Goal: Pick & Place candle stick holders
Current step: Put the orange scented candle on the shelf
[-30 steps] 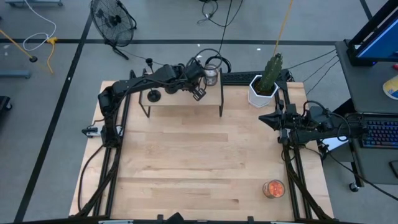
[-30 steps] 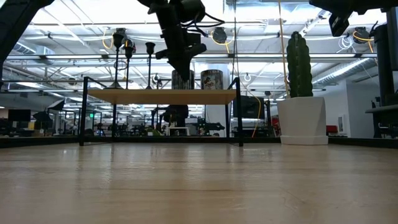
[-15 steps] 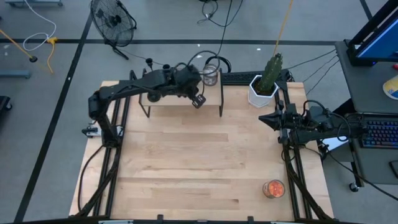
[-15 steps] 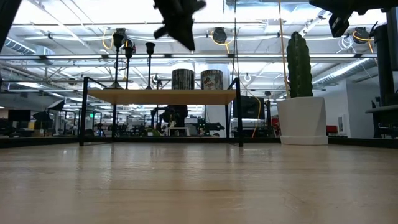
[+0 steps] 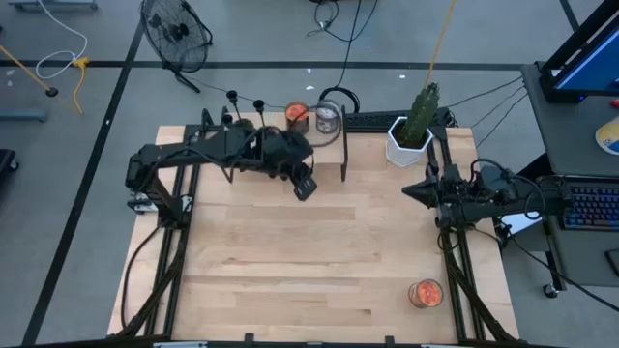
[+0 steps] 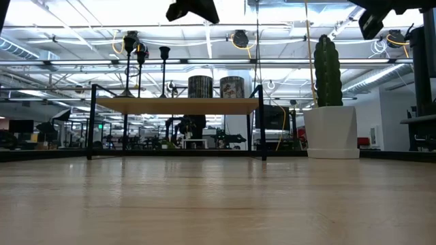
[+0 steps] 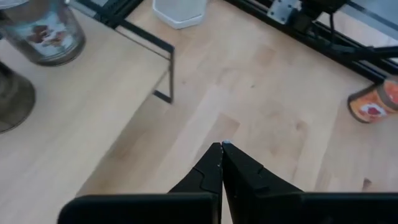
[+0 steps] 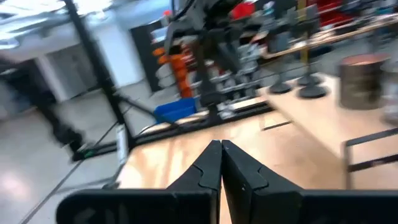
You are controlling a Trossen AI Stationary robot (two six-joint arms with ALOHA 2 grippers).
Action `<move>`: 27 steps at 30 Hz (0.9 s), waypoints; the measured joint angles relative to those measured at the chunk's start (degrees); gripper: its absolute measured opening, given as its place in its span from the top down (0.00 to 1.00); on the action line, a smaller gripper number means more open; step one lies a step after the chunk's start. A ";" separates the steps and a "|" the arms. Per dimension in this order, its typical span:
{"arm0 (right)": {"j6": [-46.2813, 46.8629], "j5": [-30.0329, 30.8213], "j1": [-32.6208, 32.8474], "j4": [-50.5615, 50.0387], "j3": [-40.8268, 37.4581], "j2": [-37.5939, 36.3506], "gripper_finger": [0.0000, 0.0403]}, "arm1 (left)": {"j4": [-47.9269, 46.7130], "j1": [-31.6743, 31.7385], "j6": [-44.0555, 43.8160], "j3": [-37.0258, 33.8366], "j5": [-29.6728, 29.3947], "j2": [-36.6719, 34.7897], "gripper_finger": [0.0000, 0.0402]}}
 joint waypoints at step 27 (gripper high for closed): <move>-4.23 -11.08 1.10 -11.64 4.68 14.30 0.99 | 41.88 -12.52 -12.58 -49.12 -7.99 -21.75 0.96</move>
